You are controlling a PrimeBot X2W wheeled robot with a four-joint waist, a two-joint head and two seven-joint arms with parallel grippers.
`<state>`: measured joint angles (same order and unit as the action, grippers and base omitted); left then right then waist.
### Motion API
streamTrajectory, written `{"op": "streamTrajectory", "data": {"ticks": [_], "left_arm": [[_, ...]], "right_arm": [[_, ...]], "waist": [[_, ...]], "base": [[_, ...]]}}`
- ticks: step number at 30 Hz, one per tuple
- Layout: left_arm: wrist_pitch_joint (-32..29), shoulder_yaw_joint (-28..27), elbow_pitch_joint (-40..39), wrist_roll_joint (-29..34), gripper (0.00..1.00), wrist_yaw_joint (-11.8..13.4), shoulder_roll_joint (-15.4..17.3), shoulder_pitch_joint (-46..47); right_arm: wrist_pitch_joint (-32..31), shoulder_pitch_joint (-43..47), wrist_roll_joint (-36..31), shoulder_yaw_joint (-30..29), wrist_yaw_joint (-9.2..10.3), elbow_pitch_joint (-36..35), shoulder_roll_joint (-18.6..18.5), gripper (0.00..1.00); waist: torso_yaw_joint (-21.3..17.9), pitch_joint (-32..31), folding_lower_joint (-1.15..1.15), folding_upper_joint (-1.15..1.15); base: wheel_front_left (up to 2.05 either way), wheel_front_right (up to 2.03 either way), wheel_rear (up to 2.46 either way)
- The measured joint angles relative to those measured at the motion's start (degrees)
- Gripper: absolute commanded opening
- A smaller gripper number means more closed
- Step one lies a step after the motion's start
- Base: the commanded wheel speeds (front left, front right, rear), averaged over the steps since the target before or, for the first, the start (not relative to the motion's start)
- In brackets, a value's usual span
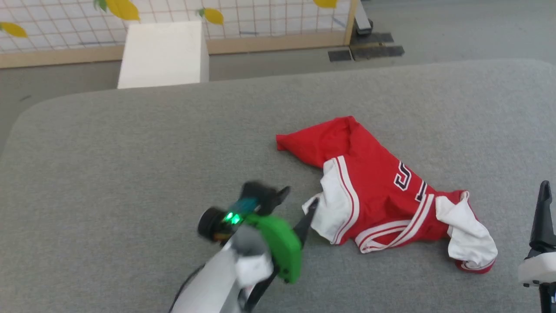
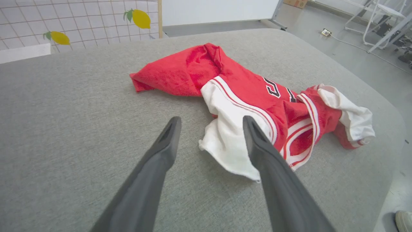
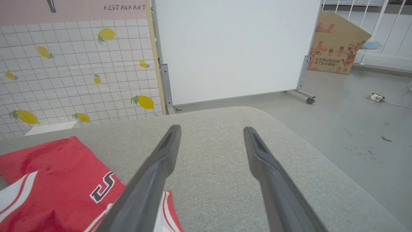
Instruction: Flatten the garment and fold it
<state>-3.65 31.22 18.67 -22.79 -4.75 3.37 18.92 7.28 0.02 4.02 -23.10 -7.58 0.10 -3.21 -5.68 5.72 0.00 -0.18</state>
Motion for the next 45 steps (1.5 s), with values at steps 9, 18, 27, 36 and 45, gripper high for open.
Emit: {"op": "streamTrajectory", "data": {"ticks": [9,18,27,36,45], "left_arm": [[-26.09,3.97,7.89,-1.0,1.0,-0.35,0.67,12.88],[-33.2,5.56,13.0,-4.53,1.0,-1.26,0.3,17.17],[-33.01,7.09,15.85,-7.79,0.0,-1.85,-0.01,19.01],[-22.9,3.98,14.47,-8.75,0.0,-0.78,1.07,17.56],[-7.67,-11.38,3.31,-12.84,0.0,9.85,10.25,7.22]], "right_arm": [[2.92,-1.25,1.09,1.11,0.0,2.02,0.2,1.0],[4.54,-2.07,1.6,1.56,0.0,2.72,0.2,1.0],[4.93,-2.47,1.59,1.48,0.0,4.13,0.2,1.0],[4.8,-2.46,0.43,0.43,0.0,4.77,0.21,1.0],[2.3,-1.8,-0.03,2.69,0.0,3.47,0.22,1.0]], "waist": [[-2.97,3.75,0.0,0.0],[-5.23,6.48,0.0,0.0],[-4.46,7.59,0.0,0.0],[-1.46,5.72,0.0,0.0],[4.15,2.04,0.0,0.0]], "base": [[0.0,0.0,0.0],[0.0,0.0,0.0],[0.0,0.0,0.0],[0.0,0.0,0.0],[0.0,0.0,0.0]]}}
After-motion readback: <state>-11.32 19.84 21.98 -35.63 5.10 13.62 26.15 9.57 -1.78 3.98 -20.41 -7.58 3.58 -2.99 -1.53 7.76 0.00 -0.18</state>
